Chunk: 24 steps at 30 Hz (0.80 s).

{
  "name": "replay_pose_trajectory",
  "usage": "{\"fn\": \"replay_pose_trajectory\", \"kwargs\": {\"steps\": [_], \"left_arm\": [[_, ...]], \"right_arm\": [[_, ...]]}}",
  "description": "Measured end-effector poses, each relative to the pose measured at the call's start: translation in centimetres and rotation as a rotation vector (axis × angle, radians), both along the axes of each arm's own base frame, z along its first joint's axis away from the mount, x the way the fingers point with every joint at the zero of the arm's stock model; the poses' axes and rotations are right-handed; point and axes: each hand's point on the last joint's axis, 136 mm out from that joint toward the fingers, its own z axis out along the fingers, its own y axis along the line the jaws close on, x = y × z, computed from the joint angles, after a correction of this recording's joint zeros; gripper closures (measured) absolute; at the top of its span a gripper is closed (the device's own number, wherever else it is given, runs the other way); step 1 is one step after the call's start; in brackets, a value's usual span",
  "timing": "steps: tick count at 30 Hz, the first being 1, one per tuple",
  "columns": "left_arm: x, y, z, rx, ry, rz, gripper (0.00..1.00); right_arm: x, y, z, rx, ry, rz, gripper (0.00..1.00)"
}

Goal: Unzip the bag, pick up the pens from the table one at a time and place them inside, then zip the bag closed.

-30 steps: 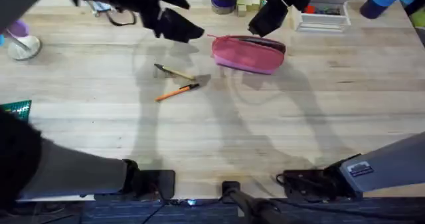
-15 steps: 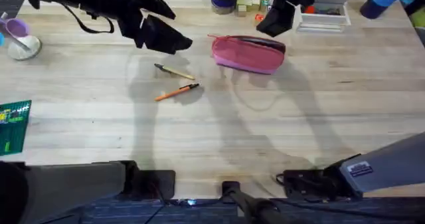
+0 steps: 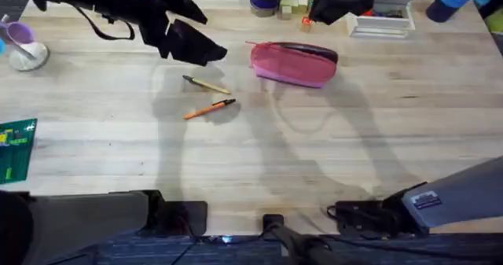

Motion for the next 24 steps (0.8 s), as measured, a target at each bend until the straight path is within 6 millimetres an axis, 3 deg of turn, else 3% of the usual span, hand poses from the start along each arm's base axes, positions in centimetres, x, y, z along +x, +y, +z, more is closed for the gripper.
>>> {"fn": "replay_pose_trajectory", "kwargs": {"steps": [6, 14, 24], "left_arm": [[0.0, 0.0, 0.0, 0.000, 0.000, 0.000, 0.007], [0.0, 0.0, 0.0, 0.000, 0.000, 0.000, 0.006], [0.0, 0.0, 0.0, 0.000, 0.000, 0.000, 0.006]], "right_arm": [[-0.1, -0.2, -1.3, 0.005, 0.067, -0.041, 0.970], [-0.6, 0.1, -5.1, 0.002, 0.218, -0.024, 0.969], [0.3, -0.3, -9.1, -0.021, 0.321, -0.036, 0.969]]}}
